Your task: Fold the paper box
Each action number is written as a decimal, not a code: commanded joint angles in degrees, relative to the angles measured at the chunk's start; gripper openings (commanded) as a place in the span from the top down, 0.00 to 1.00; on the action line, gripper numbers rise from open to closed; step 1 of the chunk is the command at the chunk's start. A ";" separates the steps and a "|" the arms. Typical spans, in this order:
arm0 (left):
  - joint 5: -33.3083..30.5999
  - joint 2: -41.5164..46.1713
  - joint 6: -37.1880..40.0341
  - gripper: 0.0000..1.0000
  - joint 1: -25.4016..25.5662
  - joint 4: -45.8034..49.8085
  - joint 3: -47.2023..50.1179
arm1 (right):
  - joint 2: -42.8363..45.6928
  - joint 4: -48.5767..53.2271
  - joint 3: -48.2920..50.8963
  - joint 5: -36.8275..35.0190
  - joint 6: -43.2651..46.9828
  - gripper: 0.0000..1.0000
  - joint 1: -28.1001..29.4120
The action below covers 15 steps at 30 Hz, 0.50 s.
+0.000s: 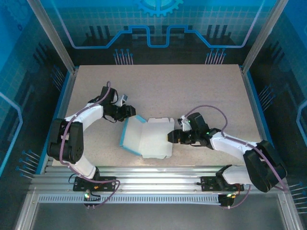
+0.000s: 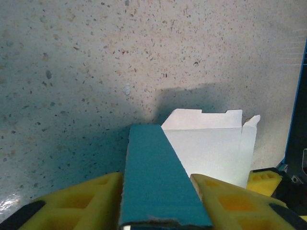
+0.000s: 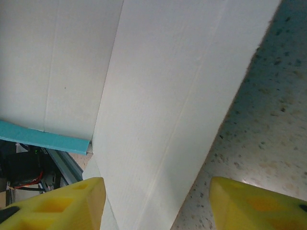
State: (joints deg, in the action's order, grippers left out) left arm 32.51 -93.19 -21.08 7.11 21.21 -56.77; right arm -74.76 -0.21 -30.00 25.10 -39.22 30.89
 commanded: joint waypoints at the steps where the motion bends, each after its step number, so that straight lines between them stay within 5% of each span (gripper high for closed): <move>1: 1.91 1.80 -0.87 0.59 -0.94 -1.56 1.88 | -1.71 -3.75 -2.07 -0.05 -0.85 0.44 1.41; 8: 2.51 3.23 -1.59 0.58 -1.14 -2.31 2.38 | -2.04 -5.88 -2.76 -1.44 -1.56 0.69 2.24; 15: 4.95 6.92 -0.72 0.52 -1.71 -4.94 1.36 | -1.10 3.06 -7.88 -2.14 3.24 0.89 1.39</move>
State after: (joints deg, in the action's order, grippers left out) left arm 34.39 -89.19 -22.39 6.15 18.26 -54.57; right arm -76.99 -2.09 -34.28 23.57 -39.31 32.58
